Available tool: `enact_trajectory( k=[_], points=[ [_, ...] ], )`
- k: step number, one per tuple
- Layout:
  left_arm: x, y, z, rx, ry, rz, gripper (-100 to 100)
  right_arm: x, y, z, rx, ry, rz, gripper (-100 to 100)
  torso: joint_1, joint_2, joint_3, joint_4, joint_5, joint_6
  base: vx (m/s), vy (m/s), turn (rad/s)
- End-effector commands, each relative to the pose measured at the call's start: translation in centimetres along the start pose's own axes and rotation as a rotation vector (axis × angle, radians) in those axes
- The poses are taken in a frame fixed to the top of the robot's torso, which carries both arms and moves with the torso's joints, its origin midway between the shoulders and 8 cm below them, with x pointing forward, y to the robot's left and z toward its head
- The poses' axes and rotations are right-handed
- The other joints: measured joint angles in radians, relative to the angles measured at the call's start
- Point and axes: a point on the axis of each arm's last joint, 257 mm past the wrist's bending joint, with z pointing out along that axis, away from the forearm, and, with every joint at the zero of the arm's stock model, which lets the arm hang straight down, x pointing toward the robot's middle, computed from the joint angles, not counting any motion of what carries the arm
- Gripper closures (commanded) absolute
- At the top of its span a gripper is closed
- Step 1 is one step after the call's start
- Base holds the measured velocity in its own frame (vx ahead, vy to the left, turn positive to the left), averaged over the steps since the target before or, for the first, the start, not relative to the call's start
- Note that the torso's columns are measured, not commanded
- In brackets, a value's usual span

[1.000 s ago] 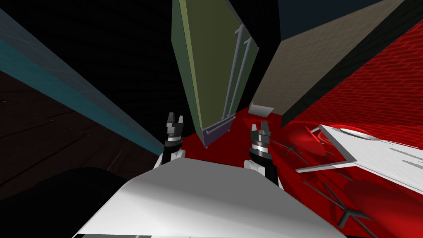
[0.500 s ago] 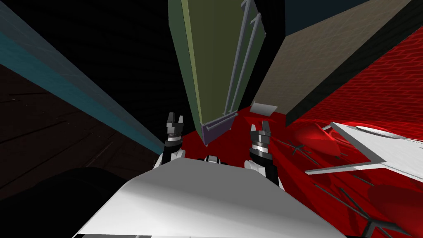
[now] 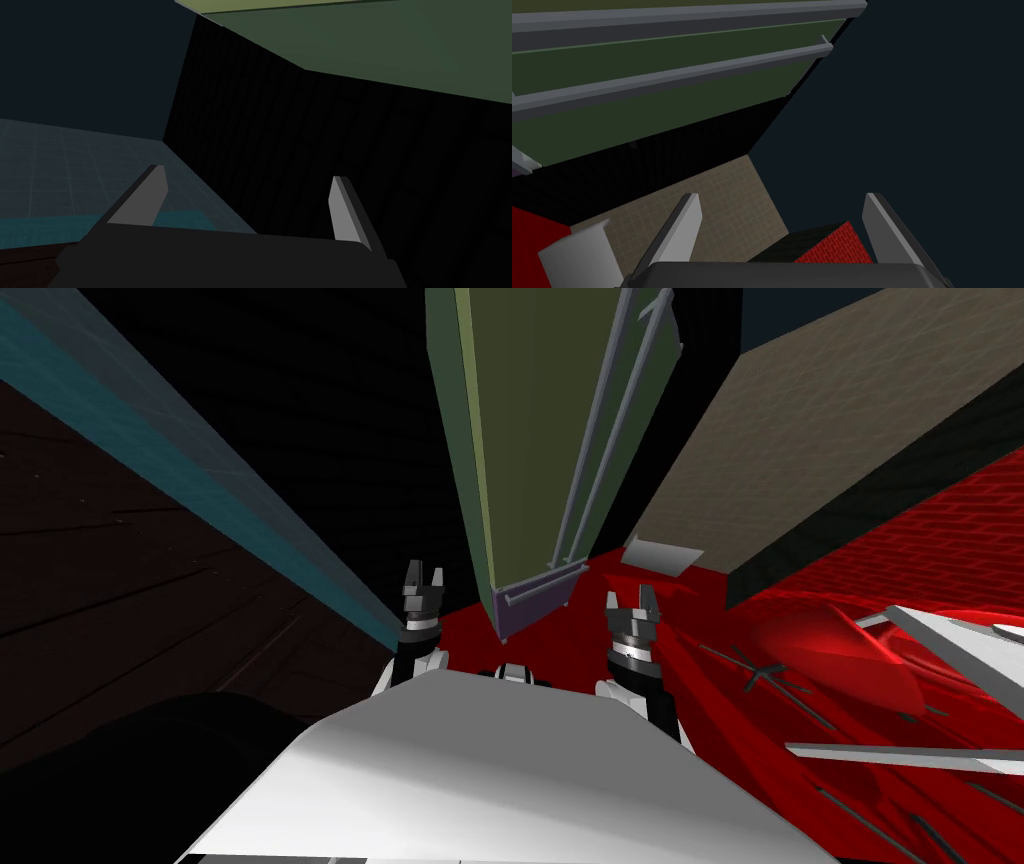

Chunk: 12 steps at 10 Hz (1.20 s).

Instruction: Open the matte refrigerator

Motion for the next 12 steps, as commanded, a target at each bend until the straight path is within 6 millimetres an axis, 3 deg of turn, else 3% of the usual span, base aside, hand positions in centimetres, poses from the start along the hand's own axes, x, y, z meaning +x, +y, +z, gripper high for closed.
enact_trajectory(
  k=[1,12],
  points=[
    [0.0,0.0,0.0,0.000,0.000,0.000,0,-0.4,-0.2,-0.3,-0.002,-0.001,0.063,-100,0.000,0.000,0.000,0.000,0.000,-0.001,0.034,-0.021,0.102],
    [0.0,0.0,0.0,0.000,0.000,0.000,0,-3.9,-1.5,-2.3,-0.027,-0.054,0.405,-100,-0.001,-0.001,0.000,0.000,0.000,0.000,0.041,-0.033,0.177]
  ],
)
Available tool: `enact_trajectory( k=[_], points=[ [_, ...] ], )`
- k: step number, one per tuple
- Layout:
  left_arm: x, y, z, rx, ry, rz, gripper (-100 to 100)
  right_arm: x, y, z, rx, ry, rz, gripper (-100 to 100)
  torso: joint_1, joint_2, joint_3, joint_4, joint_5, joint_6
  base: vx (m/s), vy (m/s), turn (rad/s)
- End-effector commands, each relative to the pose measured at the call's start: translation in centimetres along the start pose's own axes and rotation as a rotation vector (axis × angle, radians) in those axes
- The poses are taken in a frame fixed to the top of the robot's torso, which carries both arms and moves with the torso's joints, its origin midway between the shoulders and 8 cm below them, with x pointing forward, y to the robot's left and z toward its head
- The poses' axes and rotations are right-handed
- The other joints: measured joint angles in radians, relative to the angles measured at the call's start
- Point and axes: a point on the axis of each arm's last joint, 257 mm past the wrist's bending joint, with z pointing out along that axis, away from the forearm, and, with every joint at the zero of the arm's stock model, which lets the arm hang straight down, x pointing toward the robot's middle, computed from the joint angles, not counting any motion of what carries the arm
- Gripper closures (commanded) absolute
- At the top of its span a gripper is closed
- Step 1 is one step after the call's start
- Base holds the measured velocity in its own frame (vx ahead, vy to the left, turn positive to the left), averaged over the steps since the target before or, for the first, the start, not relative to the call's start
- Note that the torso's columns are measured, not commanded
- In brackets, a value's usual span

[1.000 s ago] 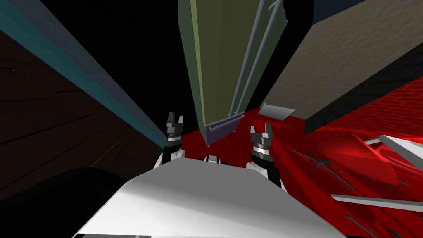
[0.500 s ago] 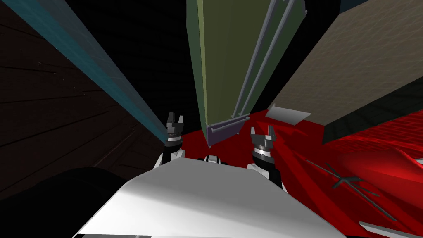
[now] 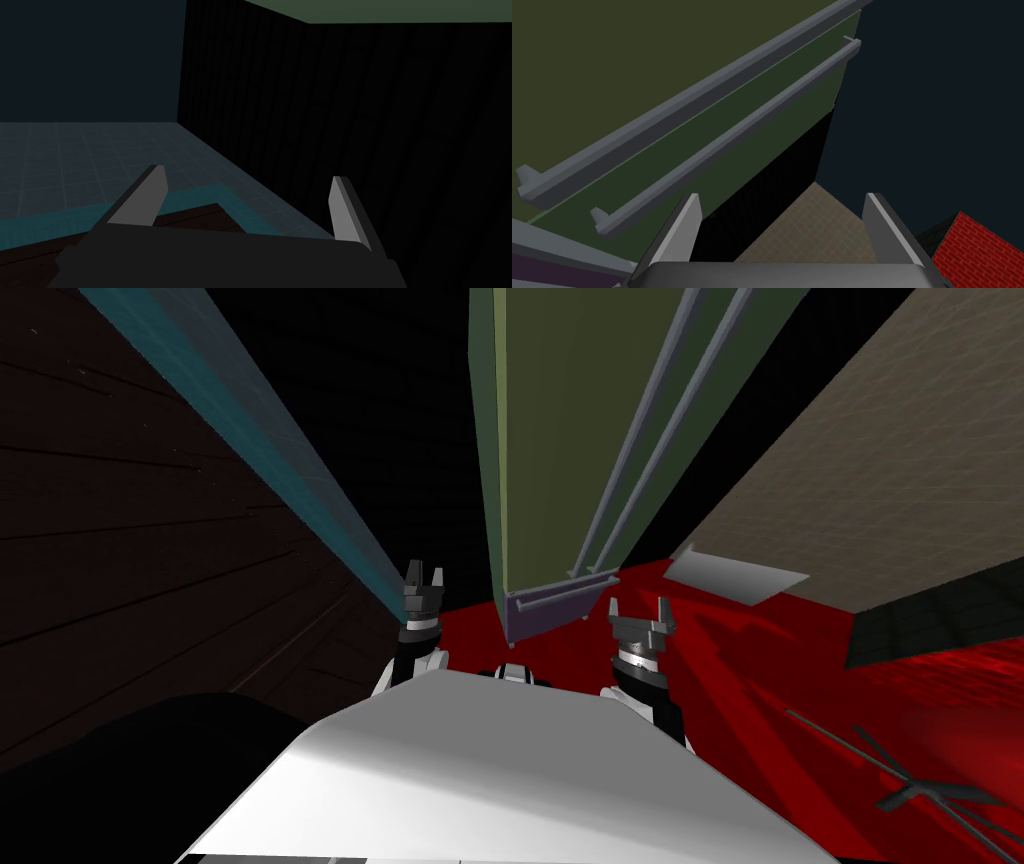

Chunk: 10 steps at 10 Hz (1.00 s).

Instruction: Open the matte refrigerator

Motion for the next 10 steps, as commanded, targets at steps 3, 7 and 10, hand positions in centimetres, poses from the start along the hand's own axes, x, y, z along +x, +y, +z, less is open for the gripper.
enact_trajectory(
  k=[3,7,10],
  points=[
    [0.0,0.0,0.0,0.000,0.000,0.000,0,-1.9,0.1,-0.9,-0.019,-0.030,0.143,-100,0.002,0.001,0.001,0.000,0.000,0.000,0.031,-0.026,0.129],
    [0.0,0.0,0.0,0.000,0.000,0.000,0,-2.8,0.1,-1.3,-0.032,-0.046,0.247,-100,-0.001,0.000,0.000,0.000,0.000,0.000,0.033,-0.041,0.142],
    [0.0,0.0,0.0,0.000,0.000,0.000,0,-3.8,0.2,-1.8,-0.047,-0.064,0.324,-100,0.000,0.000,0.000,0.000,0.000,0.000,0.029,-0.028,0.143]
  ],
)
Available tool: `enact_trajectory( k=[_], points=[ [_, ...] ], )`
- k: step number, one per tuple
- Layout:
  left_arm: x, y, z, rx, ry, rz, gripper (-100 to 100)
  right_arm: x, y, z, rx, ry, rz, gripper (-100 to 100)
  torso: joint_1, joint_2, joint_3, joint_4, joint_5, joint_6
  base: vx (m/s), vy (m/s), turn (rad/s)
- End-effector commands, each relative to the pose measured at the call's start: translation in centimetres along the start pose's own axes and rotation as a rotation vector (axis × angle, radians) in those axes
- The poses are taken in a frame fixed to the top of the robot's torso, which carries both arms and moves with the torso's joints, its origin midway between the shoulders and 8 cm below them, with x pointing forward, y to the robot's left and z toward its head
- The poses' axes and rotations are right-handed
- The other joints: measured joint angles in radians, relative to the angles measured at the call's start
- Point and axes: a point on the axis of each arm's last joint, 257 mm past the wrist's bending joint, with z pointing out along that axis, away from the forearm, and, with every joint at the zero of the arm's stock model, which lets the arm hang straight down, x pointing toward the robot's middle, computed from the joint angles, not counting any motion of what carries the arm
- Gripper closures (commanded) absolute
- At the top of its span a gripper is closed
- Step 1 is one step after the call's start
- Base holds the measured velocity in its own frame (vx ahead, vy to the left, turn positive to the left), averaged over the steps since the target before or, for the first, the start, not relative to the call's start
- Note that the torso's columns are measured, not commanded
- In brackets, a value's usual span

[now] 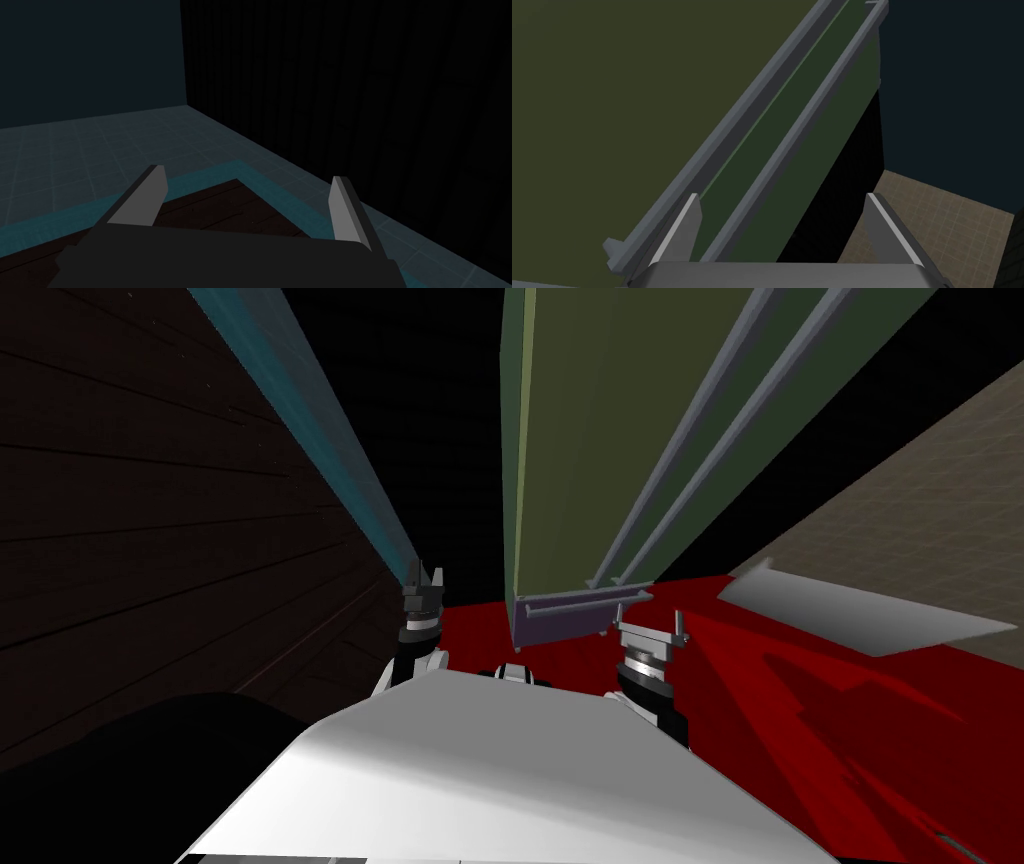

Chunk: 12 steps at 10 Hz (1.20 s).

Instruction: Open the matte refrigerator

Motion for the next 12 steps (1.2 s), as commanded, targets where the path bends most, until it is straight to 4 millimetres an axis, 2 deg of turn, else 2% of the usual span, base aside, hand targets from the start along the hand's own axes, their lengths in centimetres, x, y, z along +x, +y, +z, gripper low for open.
enact_trajectory(
  k=[1,2,3,5,6,8,11,12],
  points=[
    [0.0,0.0,0.0,0.000,0.000,0.000,0,-1.1,0.5,-0.7,-0.019,-0.020,0.075,-100,0.000,0.001,0.001,0.000,0.000,0.000,0.027,-0.035,0.301],
    [0.0,0.0,0.0,0.000,0.000,0.000,0,-1.1,0.5,-0.7,-0.020,-0.020,0.101,-100,-0.001,0.000,0.000,0.000,0.000,-0.001,0.030,-0.049,0.172],
    [0.0,0.0,0.0,0.000,0.000,0.000,0,-2.2,0.9,-1.2,-0.038,-0.039,0.136,-100,-0.001,0.000,0.000,0.000,0.000,0.000,0.043,-0.065,0.284],
    [0.0,0.0,0.0,0.000,0.000,0.000,0,-2.2,0.9,-1.2,-0.039,-0.038,0.182,-100,-0.001,0.000,0.000,0.000,0.000,0.000,0.026,-0.045,0.065],
    [0.0,0.0,0.0,0.000,0.000,0.000,0,-3.2,1.3,-1.8,-0.059,-0.058,0.222,-100,0.002,0.001,0.001,0.000,0.000,0.000,0.024,-0.042,0.314],
    [0.0,0.0,0.0,0.000,0.000,0.000,0,-3.2,1.3,-1.8,-0.060,-0.057,0.258,-100,0.000,0.000,0.000,0.000,0.000,0.000,0.021,-0.033,0.065],
    [0.0,0.0,0.0,0.000,0.000,0.000,0,-5.5,2.2,-3.2,-0.107,-0.095,0.358,-100,-0.001,0.000,0.000,0.000,0.000,0.000,0.032,-0.054,0.260],
    [0.0,0.0,0.0,0.000,0.000,0.000,0,-5.5,2.2,-3.2,-0.109,-0.094,0.386,-100,-0.002,0.000,0.000,0.000,-0.001,-0.001,0.024,-0.060,0.154]
  ],
)
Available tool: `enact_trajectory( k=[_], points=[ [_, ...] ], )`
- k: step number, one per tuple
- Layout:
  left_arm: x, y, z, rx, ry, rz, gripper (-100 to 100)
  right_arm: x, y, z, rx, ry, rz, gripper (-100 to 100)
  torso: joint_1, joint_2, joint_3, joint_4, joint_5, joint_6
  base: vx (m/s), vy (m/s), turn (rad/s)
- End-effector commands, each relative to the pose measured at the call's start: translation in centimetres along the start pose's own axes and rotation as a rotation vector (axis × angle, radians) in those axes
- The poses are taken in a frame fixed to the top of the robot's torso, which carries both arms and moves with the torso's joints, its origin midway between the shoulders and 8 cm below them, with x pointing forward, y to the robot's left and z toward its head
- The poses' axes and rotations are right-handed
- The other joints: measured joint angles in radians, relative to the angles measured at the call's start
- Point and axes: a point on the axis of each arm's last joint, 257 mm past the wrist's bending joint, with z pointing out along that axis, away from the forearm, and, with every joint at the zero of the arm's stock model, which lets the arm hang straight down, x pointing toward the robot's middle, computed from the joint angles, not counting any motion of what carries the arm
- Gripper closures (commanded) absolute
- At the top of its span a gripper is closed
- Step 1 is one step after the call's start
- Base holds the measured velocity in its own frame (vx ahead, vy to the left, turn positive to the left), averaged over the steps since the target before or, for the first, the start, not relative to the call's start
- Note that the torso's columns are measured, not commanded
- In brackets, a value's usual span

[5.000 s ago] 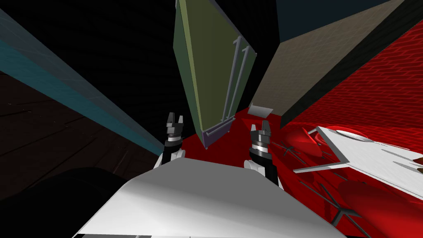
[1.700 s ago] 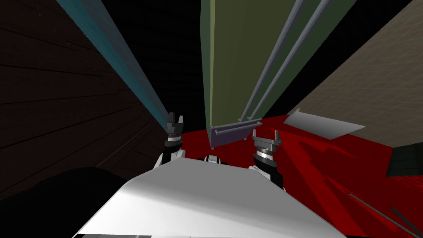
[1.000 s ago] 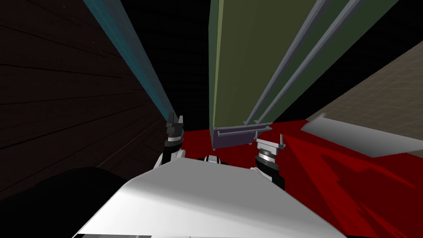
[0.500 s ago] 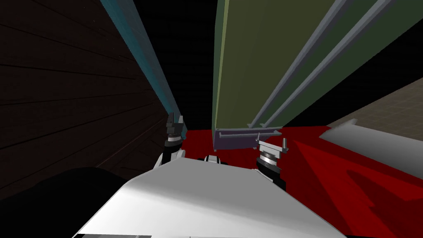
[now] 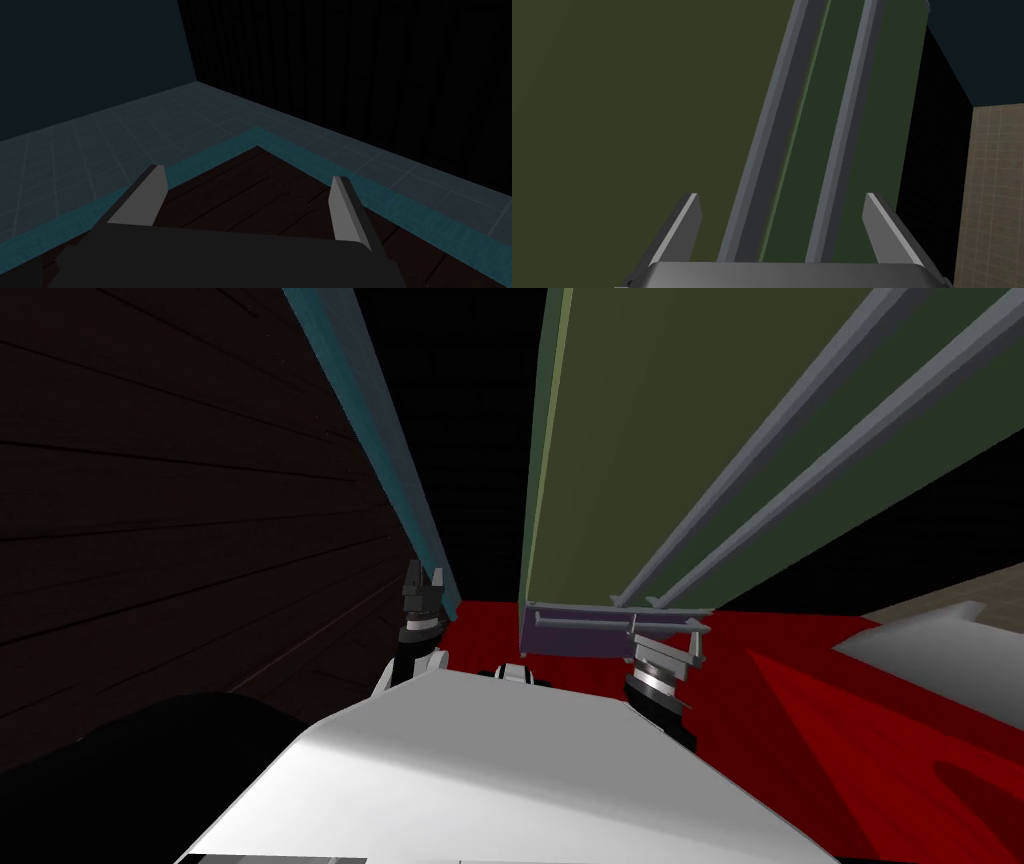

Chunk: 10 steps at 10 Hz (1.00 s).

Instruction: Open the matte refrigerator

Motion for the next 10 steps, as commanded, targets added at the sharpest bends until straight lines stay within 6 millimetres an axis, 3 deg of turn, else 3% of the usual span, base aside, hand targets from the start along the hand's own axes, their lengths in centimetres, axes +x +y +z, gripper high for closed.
enact_trajectory(
  k=[1,5,10],
  points=[
    [0.0,0.0,0.0,0.000,0.000,0.000,0,-0.6,0.3,-0.4,-0.014,-0.007,0.072,-100,0.002,0.001,0.000,0.000,0.000,0.001,0.006,-0.022,-0.030],
    [0.0,0.0,0.0,0.000,0.000,0.000,0,-2.6,2.1,-1.7,-0.070,-0.039,0.183,-100,0.001,0.001,0.000,0.000,0.000,0.001,0.017,-0.041,0.221],
    [0.0,0.0,0.0,0.000,0.000,0.000,0,-3.6,3.0,-2.4,-0.101,-0.051,0.285,-100,0.001,0.001,0.000,0.000,0.000,0.001,0.013,-0.040,0.092]
  ],
)
